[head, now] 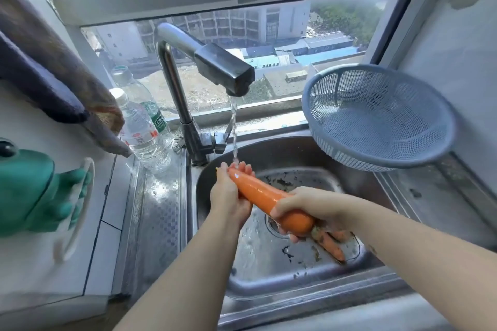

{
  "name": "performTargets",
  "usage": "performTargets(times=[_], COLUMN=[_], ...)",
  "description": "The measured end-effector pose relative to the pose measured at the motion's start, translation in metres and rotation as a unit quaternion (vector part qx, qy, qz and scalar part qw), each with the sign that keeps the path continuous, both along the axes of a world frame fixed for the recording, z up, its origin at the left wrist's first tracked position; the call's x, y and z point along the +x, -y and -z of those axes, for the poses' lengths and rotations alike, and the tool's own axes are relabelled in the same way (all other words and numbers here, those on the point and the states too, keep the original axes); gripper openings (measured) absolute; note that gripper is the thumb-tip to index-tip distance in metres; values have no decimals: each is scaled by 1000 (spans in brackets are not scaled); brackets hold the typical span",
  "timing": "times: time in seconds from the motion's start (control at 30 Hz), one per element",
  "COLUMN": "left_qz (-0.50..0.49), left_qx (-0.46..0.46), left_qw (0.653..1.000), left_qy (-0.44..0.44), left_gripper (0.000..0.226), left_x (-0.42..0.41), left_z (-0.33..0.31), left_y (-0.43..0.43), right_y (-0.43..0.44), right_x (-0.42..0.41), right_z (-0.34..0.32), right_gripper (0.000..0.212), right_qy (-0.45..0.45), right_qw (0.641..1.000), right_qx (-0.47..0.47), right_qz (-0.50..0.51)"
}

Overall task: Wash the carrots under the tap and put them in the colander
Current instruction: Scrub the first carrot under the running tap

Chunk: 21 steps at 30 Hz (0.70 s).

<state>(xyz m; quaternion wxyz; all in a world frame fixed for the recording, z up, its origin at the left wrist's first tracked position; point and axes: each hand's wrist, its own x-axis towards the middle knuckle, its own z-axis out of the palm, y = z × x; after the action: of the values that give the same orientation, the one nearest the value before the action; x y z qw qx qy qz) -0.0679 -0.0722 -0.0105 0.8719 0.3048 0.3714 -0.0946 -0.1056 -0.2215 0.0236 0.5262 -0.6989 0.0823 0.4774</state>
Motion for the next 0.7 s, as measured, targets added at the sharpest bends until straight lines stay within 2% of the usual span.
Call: performTargets(times=[0.07, 0.13, 0.2, 0.27, 0.33, 0.4, 0.43, 0.47, 0.5, 0.57, 0.67, 0.7], left_qz=[31, 55, 60, 49, 26, -9, -29, -36, -45, -72, -25, -14], left_qx=[-17, -18, 11, 71, 116, 101, 95, 100, 107, 162, 286, 281], left_qw=[999, 998, 998, 996, 991, 992, 991, 989, 987, 981, 958, 959], left_qy=[23, 23, 5, -27, -54, -73, -87, -102, -108, -79, 8, 29], left_gripper=[24, 24, 22, 21, 23, 29, 35, 38, 40, 40, 37, 34], left_x=[0, -1, -1, 1, 6, 10, 12, 13, 14, 18, 19, 17], left_z=[-1, -3, -6, -6, 0, 4, 6, 9, 9, 15, 17, 15], left_y=[0, 0, 4, 5, 3, -1, -2, -4, -5, -7, -4, -3], right_y=[11, 16, 13, 2, -10, -19, -21, -23, -24, -26, -23, -22], right_x=[-1, -2, -3, -5, -8, -11, -11, -12, -11, -10, -3, 0], right_z=[0, -2, -3, -4, -5, -9, -10, -10, -10, -9, -5, -4], right_gripper=[43, 38, 33, 35, 35, 33, 32, 32, 31, 32, 35, 35], right_qy=[-99, -120, -49, 62, 191, 326, 376, 408, 424, 420, 332, 280], right_qw=[991, 987, 999, 991, 945, 852, 808, 781, 772, 793, 891, 929], right_qx=[80, 83, 8, -109, -242, -364, -398, -411, -410, -382, -279, -224], right_qz=[50, 63, 23, -37, -111, -190, -219, -234, -237, -222, -135, -91])
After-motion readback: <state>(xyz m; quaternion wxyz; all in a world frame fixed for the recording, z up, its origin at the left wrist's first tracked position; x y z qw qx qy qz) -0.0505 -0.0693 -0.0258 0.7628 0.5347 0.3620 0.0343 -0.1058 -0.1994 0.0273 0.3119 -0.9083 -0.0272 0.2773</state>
